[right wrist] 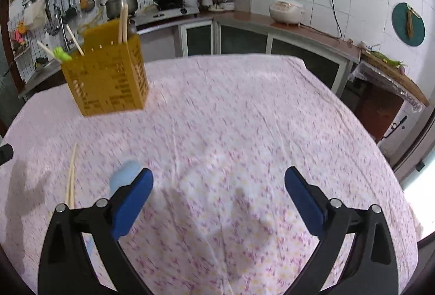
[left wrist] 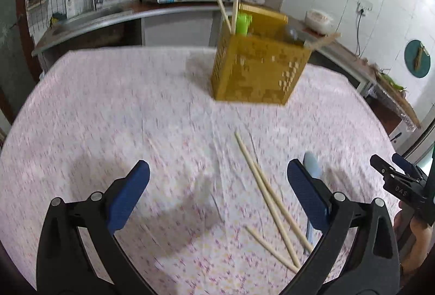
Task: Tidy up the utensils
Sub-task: 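Move both tools back down over the remaining utensils on the table, then grasp the light-blue spoon with the right tool while the left tool grasps a chopstick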
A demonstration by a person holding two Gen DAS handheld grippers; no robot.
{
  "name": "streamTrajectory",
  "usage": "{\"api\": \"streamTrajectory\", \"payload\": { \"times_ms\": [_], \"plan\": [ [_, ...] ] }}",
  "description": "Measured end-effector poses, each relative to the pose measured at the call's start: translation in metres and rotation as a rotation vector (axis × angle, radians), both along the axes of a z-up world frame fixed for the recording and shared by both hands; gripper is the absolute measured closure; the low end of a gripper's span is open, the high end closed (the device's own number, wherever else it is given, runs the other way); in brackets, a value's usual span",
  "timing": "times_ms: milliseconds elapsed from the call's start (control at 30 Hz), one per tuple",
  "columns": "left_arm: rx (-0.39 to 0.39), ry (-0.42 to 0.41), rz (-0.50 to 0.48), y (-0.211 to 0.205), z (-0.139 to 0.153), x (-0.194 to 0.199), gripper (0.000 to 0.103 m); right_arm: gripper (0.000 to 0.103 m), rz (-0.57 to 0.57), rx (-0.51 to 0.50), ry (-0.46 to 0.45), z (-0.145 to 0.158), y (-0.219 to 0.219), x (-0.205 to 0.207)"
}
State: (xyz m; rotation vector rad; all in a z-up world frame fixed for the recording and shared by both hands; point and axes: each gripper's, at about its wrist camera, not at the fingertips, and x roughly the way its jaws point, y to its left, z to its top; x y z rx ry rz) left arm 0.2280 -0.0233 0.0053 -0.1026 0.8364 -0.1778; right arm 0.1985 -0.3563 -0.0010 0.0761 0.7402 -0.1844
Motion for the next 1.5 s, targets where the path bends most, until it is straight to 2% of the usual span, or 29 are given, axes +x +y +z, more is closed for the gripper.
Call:
{"api": "streamTrajectory", "payload": {
  "times_ms": [267,433,633,733,800,867,933,1000,1100,1300,1400,1500],
  "plan": [
    [0.016,0.066,0.031,0.001,-0.035,0.006,0.005,0.008,0.016,0.045,0.067,-0.031,0.013,-0.013],
    [0.017,0.092,0.048,0.005,-0.051,0.012,0.005,0.008,0.024,0.047,0.077,-0.034,0.041,-0.004],
    [0.065,0.087,0.100,0.017,-0.055,0.013,0.005,0.008,0.031,0.049,0.097,-0.034,0.075,0.011],
    [0.059,0.081,0.106,0.023,-0.054,0.015,0.005,0.009,0.038,0.010,0.119,-0.035,0.094,0.023],
    [0.065,0.084,0.105,0.024,-0.056,0.015,0.005,0.016,0.047,-0.019,0.138,-0.035,0.100,0.029],
    [0.068,0.097,0.093,0.023,-0.057,0.017,0.005,0.037,0.049,-0.027,0.169,-0.040,0.105,0.034],
    [0.052,0.106,0.089,0.023,-0.057,0.018,0.005,0.047,0.053,0.014,0.195,-0.044,0.101,0.039],
    [0.045,0.118,0.089,0.024,-0.057,0.019,0.005,0.051,0.058,0.061,0.224,-0.048,0.099,0.043],
    [0.029,0.143,0.080,0.020,-0.056,0.023,0.005,0.057,0.063,0.078,0.253,-0.051,0.101,0.049],
    [0.003,0.176,0.069,0.012,-0.048,0.029,0.005,0.076,0.082,0.071,0.289,-0.053,0.103,0.064],
    [-0.001,0.185,0.041,0.004,-0.044,0.031,0.006,0.076,0.105,0.098,0.281,-0.053,0.097,0.067],
    [-0.002,0.206,0.010,-0.010,-0.044,0.037,0.017,0.077,0.137,0.105,0.283,-0.052,0.089,0.069]
  ]
}}
